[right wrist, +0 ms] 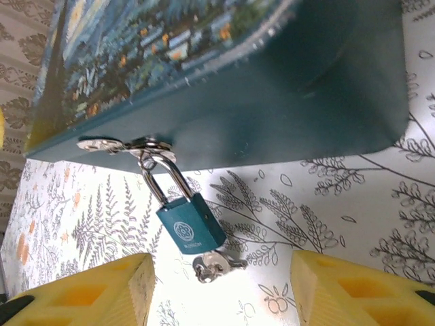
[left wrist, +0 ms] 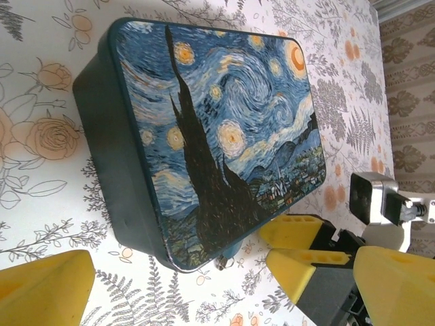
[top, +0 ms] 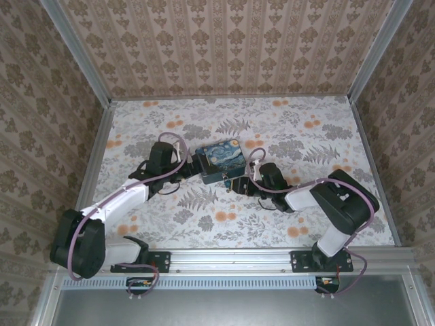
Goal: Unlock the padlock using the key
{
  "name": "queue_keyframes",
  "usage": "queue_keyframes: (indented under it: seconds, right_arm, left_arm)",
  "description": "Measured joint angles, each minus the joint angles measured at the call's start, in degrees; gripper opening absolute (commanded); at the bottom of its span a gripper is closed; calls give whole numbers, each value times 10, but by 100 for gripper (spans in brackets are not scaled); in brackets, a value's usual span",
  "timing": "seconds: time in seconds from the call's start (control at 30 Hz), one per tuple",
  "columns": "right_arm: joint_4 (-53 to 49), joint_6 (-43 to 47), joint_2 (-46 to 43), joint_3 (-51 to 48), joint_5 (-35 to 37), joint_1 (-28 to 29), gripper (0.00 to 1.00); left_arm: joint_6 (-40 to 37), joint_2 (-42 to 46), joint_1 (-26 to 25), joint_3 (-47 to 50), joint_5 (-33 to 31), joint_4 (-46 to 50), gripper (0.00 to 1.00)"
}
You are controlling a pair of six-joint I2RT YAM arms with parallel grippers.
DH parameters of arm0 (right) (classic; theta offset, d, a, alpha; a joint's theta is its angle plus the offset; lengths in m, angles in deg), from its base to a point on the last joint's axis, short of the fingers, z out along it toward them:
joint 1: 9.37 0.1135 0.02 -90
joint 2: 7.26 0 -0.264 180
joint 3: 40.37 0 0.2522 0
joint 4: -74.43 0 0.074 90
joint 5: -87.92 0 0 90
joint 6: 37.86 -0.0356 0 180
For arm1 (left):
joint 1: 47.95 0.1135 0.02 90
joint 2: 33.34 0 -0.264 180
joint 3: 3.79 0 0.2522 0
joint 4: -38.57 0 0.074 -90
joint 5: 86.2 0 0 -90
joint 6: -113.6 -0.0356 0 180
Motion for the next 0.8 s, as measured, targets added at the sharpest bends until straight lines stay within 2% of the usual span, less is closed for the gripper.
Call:
queue_keyframes:
  seconds: [0.33,0.8]
  right_arm:
    - [24,2,42,33,-12,7,52]
    - [24,26,55,39,-16,17,43]
  left_arm:
    - [-2,-5,0,0,7,0,100]
    - [-2,-15,0,0,14,-1,100]
